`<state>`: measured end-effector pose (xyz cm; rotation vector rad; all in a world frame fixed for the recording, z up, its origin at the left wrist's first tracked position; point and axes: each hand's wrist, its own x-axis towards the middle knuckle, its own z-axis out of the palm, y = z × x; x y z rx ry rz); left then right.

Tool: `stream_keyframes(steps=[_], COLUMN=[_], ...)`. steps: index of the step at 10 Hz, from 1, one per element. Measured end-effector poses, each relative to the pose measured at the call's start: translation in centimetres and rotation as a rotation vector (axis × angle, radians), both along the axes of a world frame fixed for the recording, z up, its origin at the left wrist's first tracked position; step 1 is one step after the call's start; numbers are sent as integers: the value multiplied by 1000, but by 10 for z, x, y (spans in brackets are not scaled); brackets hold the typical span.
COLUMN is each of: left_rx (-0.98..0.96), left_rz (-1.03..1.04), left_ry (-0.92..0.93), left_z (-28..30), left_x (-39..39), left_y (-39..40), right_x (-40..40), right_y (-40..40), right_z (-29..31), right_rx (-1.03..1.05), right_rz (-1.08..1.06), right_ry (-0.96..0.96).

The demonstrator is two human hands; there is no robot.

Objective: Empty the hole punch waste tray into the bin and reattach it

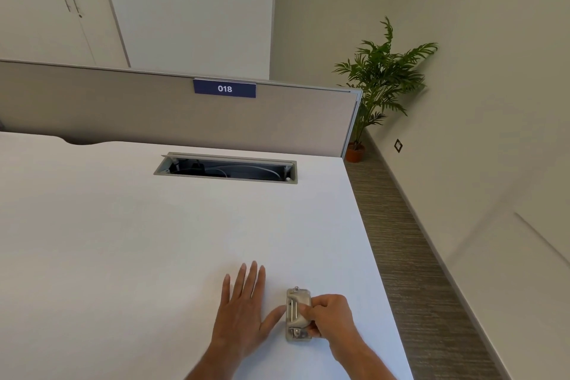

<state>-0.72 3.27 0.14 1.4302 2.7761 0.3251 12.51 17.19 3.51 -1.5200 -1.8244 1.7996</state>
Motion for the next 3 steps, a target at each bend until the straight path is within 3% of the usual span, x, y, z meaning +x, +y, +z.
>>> stream_keyframes(steps=[2, 3], left_rx=[-33, 21], left_rz=[17, 16], left_ry=[0, 8], left_z=[-3, -7], left_x=[-4, -7], left_y=[0, 4], right_x=[4, 10], right_y=[2, 11], right_z=[9, 23], right_rx=[35, 143], right_rz=[34, -64], right_ry=[-30, 84])
